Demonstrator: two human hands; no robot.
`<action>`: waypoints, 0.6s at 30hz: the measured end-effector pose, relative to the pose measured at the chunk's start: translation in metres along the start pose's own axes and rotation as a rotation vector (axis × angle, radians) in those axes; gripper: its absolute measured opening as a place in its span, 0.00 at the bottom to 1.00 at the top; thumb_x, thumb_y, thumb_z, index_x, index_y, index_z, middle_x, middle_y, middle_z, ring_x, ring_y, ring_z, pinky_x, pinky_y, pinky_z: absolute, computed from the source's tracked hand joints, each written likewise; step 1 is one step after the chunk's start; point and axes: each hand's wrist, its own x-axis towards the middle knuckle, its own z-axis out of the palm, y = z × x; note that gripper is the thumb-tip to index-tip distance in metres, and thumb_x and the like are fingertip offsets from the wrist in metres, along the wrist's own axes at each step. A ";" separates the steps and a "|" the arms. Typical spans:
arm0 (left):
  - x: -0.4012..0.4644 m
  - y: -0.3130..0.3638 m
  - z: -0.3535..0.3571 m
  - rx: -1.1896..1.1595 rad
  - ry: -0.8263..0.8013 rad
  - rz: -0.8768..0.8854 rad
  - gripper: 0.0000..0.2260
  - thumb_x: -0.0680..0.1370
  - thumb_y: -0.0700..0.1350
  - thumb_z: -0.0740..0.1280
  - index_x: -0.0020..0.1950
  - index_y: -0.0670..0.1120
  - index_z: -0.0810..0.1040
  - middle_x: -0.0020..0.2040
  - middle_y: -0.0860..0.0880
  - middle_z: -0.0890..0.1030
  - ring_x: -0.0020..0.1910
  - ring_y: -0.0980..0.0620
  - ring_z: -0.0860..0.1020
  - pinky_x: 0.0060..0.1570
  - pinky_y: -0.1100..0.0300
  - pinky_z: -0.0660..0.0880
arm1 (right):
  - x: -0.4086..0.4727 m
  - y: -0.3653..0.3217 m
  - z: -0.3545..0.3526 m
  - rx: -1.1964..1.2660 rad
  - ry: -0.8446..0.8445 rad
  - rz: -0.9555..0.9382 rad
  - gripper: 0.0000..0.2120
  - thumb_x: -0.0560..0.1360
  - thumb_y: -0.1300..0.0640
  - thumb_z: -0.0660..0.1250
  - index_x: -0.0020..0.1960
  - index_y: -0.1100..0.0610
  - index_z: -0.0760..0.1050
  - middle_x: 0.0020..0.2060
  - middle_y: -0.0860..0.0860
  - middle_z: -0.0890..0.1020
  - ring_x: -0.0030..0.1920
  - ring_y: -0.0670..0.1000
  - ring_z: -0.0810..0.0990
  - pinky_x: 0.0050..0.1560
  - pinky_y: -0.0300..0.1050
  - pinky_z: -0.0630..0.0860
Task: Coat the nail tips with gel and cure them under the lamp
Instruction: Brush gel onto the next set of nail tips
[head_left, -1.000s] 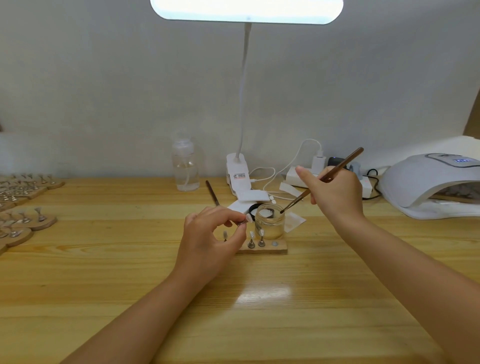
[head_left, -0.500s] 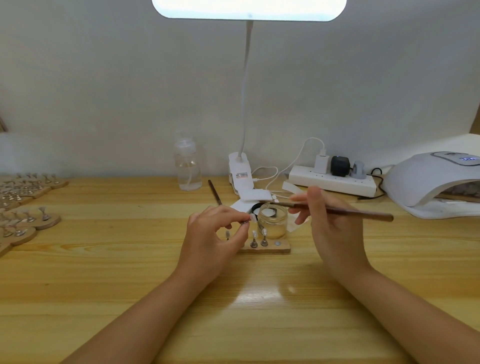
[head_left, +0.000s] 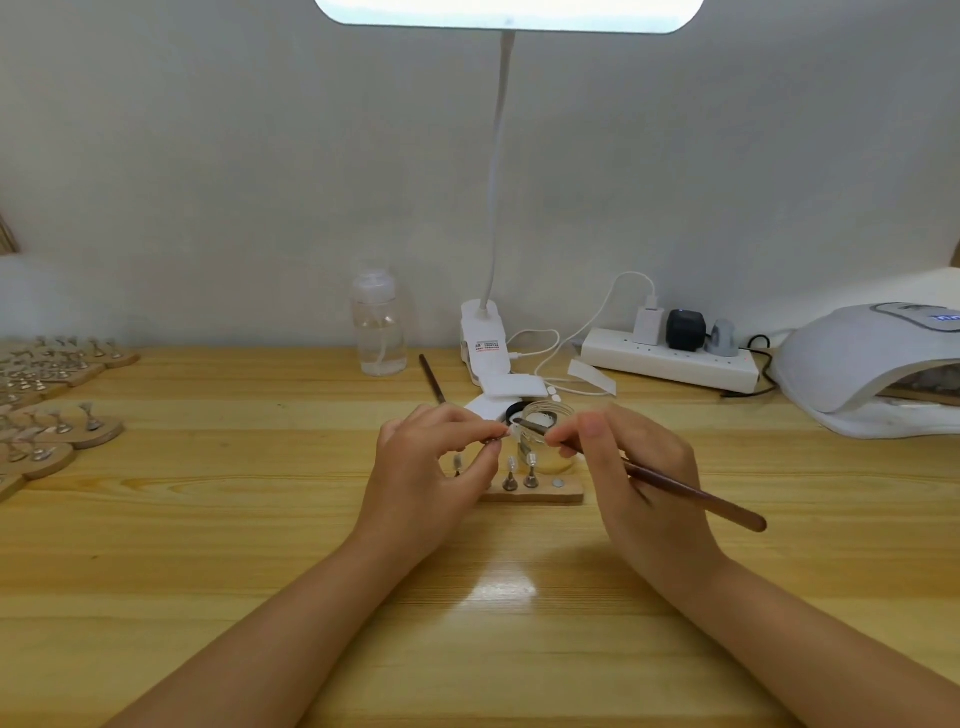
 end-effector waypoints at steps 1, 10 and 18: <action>0.000 0.000 0.000 0.006 0.001 0.001 0.08 0.70 0.37 0.72 0.45 0.48 0.83 0.40 0.54 0.81 0.43 0.54 0.76 0.51 0.40 0.69 | 0.000 0.000 0.001 -0.009 -0.008 -0.007 0.20 0.79 0.52 0.54 0.40 0.61 0.79 0.33 0.45 0.78 0.37 0.43 0.78 0.38 0.34 0.74; 0.000 0.002 0.000 0.016 -0.013 0.001 0.08 0.70 0.37 0.71 0.46 0.48 0.83 0.40 0.54 0.81 0.44 0.51 0.77 0.52 0.42 0.69 | -0.002 0.004 0.001 0.006 0.028 0.012 0.19 0.78 0.56 0.53 0.38 0.61 0.79 0.34 0.46 0.79 0.37 0.43 0.79 0.38 0.42 0.77; 0.000 0.001 0.000 0.008 -0.012 -0.001 0.08 0.70 0.37 0.72 0.45 0.50 0.83 0.39 0.53 0.80 0.45 0.53 0.77 0.54 0.42 0.68 | -0.002 0.004 0.001 0.047 0.053 0.054 0.19 0.78 0.55 0.53 0.36 0.58 0.78 0.32 0.46 0.80 0.37 0.44 0.80 0.38 0.43 0.77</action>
